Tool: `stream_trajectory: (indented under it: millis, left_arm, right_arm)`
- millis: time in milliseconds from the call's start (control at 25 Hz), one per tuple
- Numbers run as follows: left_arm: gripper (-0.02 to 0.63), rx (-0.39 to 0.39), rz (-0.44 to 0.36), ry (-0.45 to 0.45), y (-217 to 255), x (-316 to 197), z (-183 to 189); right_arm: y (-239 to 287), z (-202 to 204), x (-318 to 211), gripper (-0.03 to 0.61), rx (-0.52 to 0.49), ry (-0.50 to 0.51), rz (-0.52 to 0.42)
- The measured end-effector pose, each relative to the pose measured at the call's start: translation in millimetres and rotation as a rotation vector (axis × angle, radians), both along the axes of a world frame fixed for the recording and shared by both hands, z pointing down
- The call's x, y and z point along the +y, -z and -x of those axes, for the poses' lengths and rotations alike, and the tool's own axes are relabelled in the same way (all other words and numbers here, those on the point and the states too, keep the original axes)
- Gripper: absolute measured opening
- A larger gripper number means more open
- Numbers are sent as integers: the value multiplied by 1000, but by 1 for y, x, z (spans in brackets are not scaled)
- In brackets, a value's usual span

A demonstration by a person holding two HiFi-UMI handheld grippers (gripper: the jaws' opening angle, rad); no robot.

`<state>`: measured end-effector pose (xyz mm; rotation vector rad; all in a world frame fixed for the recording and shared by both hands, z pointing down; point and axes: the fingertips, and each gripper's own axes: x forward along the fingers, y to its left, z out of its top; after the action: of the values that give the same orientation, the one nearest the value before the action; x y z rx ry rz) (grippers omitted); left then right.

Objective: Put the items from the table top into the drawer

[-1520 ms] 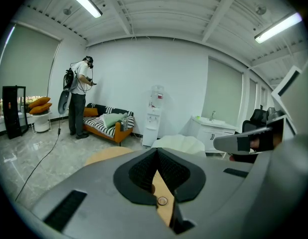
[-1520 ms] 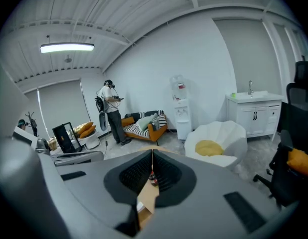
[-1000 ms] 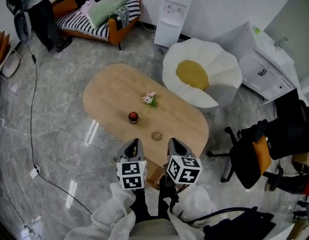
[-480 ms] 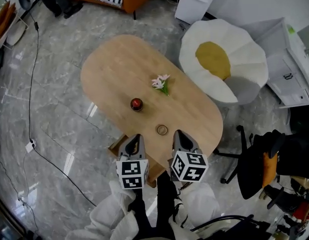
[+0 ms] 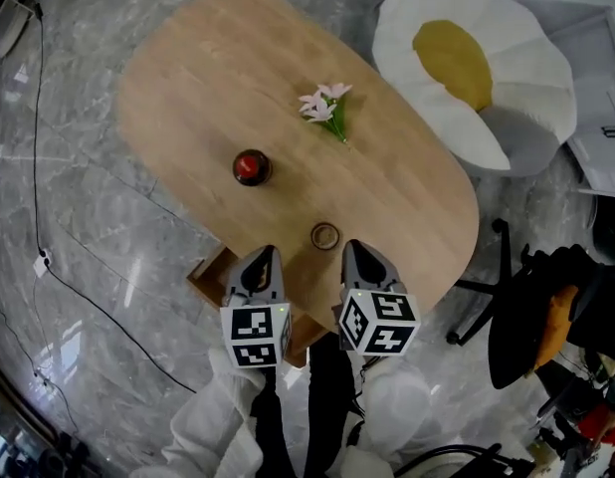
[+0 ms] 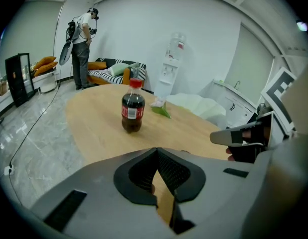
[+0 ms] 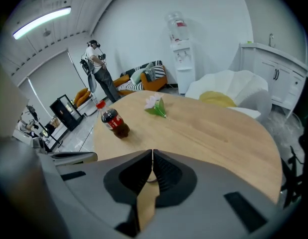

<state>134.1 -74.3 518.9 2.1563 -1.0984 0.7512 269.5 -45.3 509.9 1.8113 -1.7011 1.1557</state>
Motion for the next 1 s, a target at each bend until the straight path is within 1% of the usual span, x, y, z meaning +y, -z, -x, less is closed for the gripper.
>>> stream_trajectory:
  millis: [160,400,680,800,1000]
  left_arm:
    - [-6,-8,16,21,-31,1,0]
    - [-6,-17,17,23,-51,-4,-3]
    - [-6,-28,32,27,-62,-7,-2]
    - [-6,-31,38,30,-65,-6,-2]
    - [-6,-28,43,31,-69,-5,-2]
  right_arm:
    - [-30,-1,-3,63,11,31,17]
    - [-59,2,2,63,-8,71,57]
    - [-71,7,2,67,-24,94,75]
    - [-73,7,-2,103,-29,98,79]
    - [-79,10,-5,114,-26,119,96]
